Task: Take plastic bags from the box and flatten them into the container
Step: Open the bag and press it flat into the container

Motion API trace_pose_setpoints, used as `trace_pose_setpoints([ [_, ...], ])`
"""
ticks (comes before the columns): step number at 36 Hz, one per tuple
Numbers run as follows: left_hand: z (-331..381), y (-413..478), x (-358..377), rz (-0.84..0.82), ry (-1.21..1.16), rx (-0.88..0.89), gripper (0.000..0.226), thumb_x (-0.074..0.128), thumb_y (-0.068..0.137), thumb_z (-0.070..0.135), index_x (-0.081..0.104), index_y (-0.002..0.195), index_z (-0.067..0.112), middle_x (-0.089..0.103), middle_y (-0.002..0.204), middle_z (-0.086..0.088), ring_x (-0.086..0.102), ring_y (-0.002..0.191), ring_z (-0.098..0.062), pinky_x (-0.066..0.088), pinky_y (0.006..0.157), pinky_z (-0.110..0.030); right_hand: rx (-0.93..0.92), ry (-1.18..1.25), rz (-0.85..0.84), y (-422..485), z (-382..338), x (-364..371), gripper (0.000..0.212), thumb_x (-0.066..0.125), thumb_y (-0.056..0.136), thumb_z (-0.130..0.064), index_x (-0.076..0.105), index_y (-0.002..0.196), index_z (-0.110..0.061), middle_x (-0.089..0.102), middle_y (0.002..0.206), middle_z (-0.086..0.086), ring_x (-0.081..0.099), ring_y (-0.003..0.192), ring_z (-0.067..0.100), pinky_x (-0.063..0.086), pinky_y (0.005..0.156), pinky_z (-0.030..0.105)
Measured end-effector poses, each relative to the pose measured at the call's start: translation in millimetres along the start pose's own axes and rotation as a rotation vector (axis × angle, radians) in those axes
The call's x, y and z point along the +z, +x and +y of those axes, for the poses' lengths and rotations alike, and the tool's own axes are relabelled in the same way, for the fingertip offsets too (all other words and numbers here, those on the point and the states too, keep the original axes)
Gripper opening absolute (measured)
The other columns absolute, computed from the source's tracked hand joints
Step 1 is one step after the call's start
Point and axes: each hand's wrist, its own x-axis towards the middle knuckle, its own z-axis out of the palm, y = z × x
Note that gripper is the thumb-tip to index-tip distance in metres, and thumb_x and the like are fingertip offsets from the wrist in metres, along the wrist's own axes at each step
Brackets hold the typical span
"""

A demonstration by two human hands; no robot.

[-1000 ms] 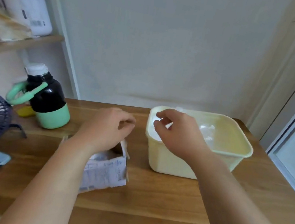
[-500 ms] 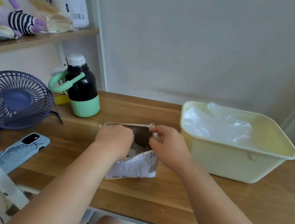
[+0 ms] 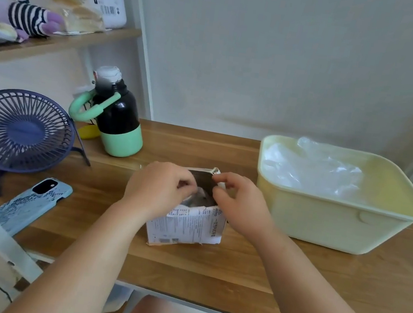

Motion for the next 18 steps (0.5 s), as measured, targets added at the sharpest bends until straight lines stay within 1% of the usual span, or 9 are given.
trace_pose_setpoints([
  [2, 0.1, -2.5, -1.5, 0.088, -0.237, -0.006, 0.015, 0.059, 0.093, 0.033, 0.068, 0.084, 0.042, 0.068, 0.085, 0.023, 0.062, 0.081, 0.003, 0.052, 0.069, -0.024, 0.014, 0.031, -0.001, 0.7, 0.3, 0.6, 0.028, 0.053, 0.092, -0.021, 0.062, 0.118, -0.029, 0.055, 0.112, -0.002, 0.051, 0.080, 0.003, 0.036, 0.059, 0.003],
  [5, 2.5, -2.7, -5.9, 0.284, -0.586, -0.085, 0.017, 0.060, 0.093, 0.023, 0.066, 0.085, 0.037, 0.067, 0.085, 0.020, 0.060, 0.079, 0.009, 0.046, 0.068, -0.009, 0.031, 0.081, 0.003, 0.1, -1.7, 0.5, 0.023, 0.054, 0.092, -0.022, 0.064, 0.111, -0.029, 0.058, 0.105, -0.003, 0.051, 0.075, 0.003, 0.037, 0.056, 0.004],
  [6, 3.1, -2.5, -9.2, 0.344, -0.705, -0.138, 0.016, 0.059, 0.094, 0.021, 0.067, 0.088, 0.033, 0.068, 0.086, 0.017, 0.060, 0.080, 0.010, 0.046, 0.070, -0.009, 0.039, 0.096, 0.000, -0.5, -2.4, 0.3, 0.021, 0.054, 0.093, -0.024, 0.064, 0.110, -0.029, 0.058, 0.100, -0.004, 0.052, 0.073, 0.006, 0.038, 0.055, 0.007],
  [8, 3.0, -0.4, -15.4, 0.430, -0.932, -0.230, 0.012, 0.057, 0.095, 0.022, 0.068, 0.093, 0.026, 0.070, 0.092, 0.008, 0.064, 0.089, 0.000, 0.051, 0.082, -0.022, 0.051, 0.099, -0.018, -2.0, -4.8, -1.5, 0.021, 0.052, 0.094, -0.028, 0.064, 0.111, -0.029, 0.059, 0.095, -0.007, 0.055, 0.074, 0.010, 0.044, 0.060, 0.016],
  [10, 4.8, 2.2, -22.1, 0.510, -1.126, -0.275, 0.012, 0.055, 0.096, 0.021, 0.067, 0.093, 0.022, 0.070, 0.096, -0.001, 0.065, 0.100, -0.018, 0.052, 0.092, -0.038, 0.045, 0.079, -0.034, -2.7, -9.3, -4.0, 0.024, 0.052, 0.094, -0.035, 0.062, 0.115, -0.029, 0.059, 0.107, -0.007, 0.055, 0.085, 0.009, 0.044, 0.067, 0.017],
  [11, 6.1, 4.4, -26.0, 0.541, -1.228, -0.283, 0.013, 0.055, 0.096, 0.020, 0.067, 0.092, 0.021, 0.069, 0.096, -0.003, 0.065, 0.101, -0.022, 0.051, 0.095, -0.040, 0.034, 0.073, -0.026, -2.1, -12.1, -6.1, 0.029, 0.052, 0.094, -0.039, 0.060, 0.119, -0.029, 0.056, 0.118, -0.006, 0.052, 0.093, 0.007, 0.042, 0.072, 0.016],
  [13, 10.6, 8.4, -33.9, 0.530, -1.473, -0.267, 0.014, 0.052, 0.098, 0.018, 0.064, 0.091, 0.018, 0.068, 0.090, -0.001, 0.067, 0.094, -0.020, 0.054, 0.088, -0.035, 0.007, 0.096, 0.024, -2.6, -18.6, -10.5, 0.042, 0.051, 0.092, -0.046, 0.054, 0.130, -0.027, 0.049, 0.130, -0.006, 0.045, 0.105, 0.002, 0.035, 0.086, 0.018],
  [15, 11.5, 14.0, -38.2, 0.469, -1.634, -0.241, 0.012, 0.050, 0.098, 0.020, 0.062, 0.096, 0.017, 0.067, 0.088, 0.003, 0.065, 0.087, -0.013, 0.056, 0.074, -0.028, -0.030, 0.157, 0.108, -4.6, -26.4, -17.0, 0.048, 0.052, 0.090, -0.050, 0.052, 0.131, -0.025, 0.052, 0.130, -0.008, 0.048, 0.111, 0.003, 0.037, 0.091, 0.021],
  [18, 17.2, 18.3, -41.7, 0.406, -1.879, -0.191, 0.022, 0.052, 0.095, 0.023, 0.062, 0.112, 0.013, 0.066, 0.105, -0.003, 0.065, 0.097, -0.019, 0.056, 0.083, -0.033, -0.026, 0.297, 0.139, -7.9, -35.5, -27.7, 0.058, 0.054, 0.084, -0.058, 0.047, 0.133, -0.027, 0.059, 0.119, -0.012, 0.057, 0.107, 0.007, 0.047, 0.094, 0.031],
])
